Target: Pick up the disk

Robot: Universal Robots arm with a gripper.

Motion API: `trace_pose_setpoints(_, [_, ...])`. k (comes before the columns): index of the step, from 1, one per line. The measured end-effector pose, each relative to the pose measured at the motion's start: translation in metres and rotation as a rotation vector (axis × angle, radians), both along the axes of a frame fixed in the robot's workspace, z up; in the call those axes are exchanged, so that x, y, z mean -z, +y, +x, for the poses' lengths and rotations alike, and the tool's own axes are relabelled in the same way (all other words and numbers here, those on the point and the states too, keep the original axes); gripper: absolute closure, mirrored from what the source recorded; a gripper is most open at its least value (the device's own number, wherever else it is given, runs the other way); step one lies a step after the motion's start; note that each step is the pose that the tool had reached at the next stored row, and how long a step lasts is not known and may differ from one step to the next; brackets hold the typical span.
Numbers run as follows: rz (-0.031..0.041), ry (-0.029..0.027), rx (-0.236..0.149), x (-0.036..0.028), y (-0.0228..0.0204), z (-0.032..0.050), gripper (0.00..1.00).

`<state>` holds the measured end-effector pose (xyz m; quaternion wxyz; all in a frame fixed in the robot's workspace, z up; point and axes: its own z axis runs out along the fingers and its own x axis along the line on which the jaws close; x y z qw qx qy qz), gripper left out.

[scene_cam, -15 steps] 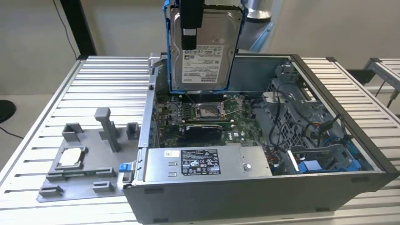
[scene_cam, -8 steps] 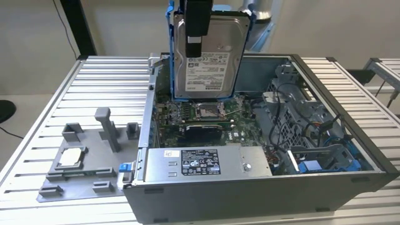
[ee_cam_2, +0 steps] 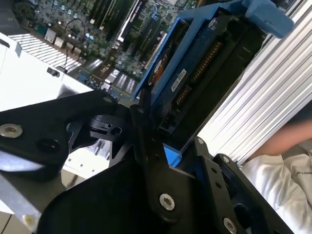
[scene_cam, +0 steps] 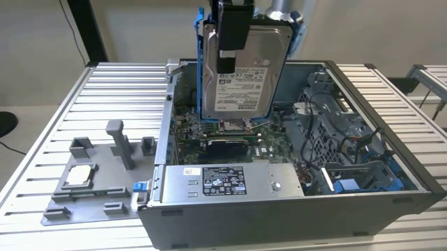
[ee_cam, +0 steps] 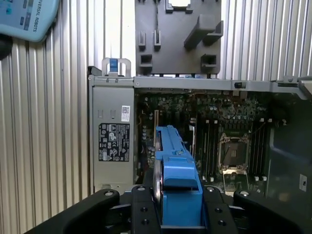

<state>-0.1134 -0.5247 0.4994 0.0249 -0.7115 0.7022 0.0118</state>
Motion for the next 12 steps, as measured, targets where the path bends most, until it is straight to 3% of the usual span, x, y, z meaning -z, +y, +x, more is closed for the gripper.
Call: trace_pose_setpoints(12, [-0.0001, 0.0001, 0.000, 0.0007, -0.0238, 0.0274, 1.00])
